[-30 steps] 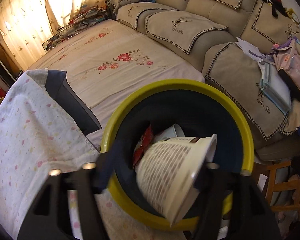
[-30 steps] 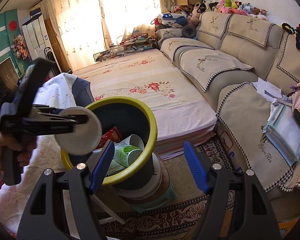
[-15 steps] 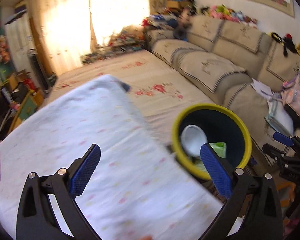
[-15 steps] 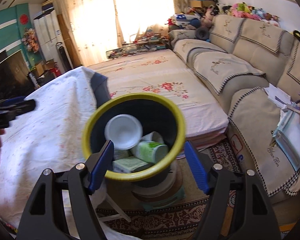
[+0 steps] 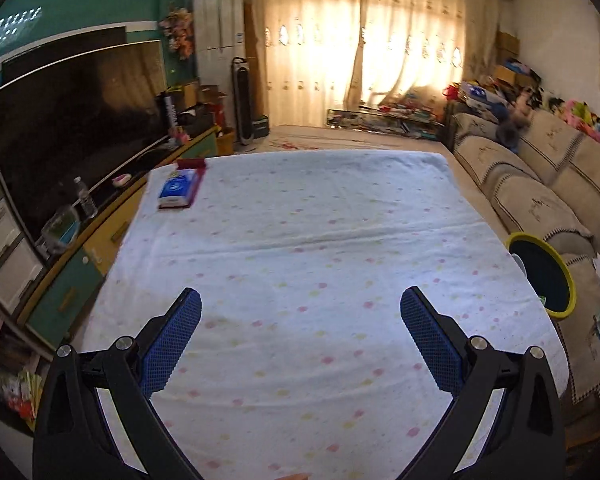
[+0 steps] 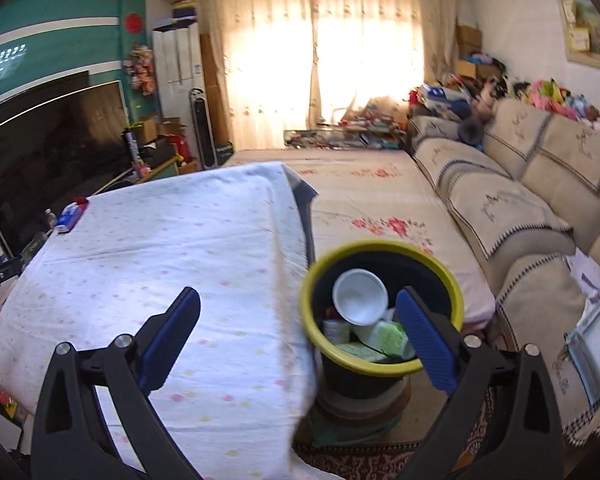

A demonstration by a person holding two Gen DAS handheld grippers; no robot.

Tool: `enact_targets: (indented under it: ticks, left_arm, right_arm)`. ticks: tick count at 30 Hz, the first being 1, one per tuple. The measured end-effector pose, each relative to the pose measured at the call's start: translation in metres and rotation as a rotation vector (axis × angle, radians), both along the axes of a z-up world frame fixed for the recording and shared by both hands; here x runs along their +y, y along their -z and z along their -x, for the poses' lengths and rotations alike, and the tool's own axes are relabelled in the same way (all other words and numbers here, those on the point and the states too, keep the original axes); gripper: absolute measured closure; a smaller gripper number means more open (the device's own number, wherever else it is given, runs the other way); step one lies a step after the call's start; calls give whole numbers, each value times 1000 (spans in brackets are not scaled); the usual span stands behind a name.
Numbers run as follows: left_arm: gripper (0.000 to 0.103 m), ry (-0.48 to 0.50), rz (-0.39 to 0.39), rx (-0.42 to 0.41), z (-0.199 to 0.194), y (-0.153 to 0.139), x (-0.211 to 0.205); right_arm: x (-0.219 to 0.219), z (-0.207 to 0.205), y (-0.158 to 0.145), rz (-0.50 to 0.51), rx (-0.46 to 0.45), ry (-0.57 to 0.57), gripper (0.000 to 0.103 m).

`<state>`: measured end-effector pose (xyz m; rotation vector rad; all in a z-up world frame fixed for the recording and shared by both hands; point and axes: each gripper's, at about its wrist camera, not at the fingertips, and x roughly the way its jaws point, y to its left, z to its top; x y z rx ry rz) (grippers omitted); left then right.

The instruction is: Collect trash

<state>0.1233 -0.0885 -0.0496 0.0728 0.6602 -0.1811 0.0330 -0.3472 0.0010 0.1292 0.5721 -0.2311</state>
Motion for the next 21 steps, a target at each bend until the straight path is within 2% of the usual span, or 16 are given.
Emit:
enact_targets:
  ticks: [4,8,12,16,21]
  left_arm:
    - [5,-71,-1,-93,41,-18,48]
    - [5,-89,41,-145,70,-32,73]
    - [5,-79,64,-161,87,-38,74]
    - [5,-81,59,-162,93,-41,56]
    - [5,-76,64,-156,95,-41,54]
  right_arm:
    - [24,6,-19,28,-33,-28,7]
    - [40,17,-27,15,-61,-42,7]
    - [52,25,-30,17,-67,-51,7]
    - [55,29,-32,19,-77,-47,7]
    - [55,33,-34,28,-86,-40,7]
